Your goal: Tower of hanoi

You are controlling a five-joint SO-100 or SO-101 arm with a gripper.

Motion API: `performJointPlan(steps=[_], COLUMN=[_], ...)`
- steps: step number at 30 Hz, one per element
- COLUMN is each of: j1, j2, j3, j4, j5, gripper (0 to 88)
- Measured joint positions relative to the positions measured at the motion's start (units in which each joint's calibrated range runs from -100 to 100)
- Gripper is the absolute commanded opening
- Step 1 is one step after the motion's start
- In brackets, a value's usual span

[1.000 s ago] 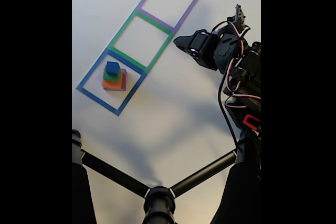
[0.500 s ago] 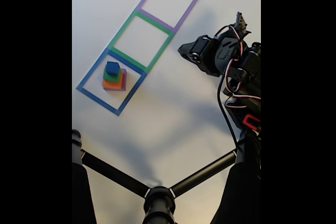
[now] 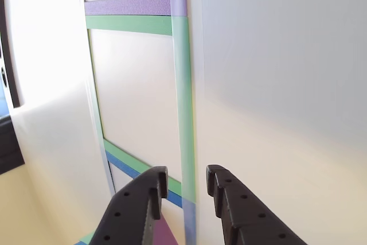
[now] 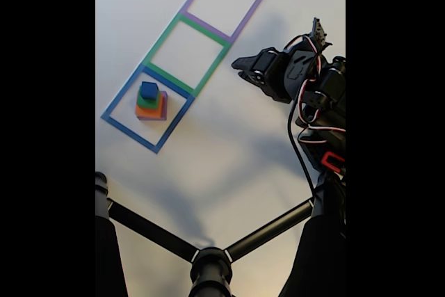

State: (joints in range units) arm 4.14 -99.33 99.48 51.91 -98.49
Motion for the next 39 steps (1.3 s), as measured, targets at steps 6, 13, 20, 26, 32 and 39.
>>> performJointPlan(steps=[6,13,20,26,32,39], j1=[0.0,0.0,0.0,0.0,0.0,0.0], j2=[0.0,0.0,0.0,0.0,0.0,0.0], j3=[0.0,0.0,0.0,0.0,0.0,0.0], j4=[0.0,0.0,0.0,0.0,0.0,0.0], j5=[-0.6,-0.6,-0.6,-0.6,-0.6,-0.6], gripper=[0.1,0.1,0.1,0.1,0.1,0.1])
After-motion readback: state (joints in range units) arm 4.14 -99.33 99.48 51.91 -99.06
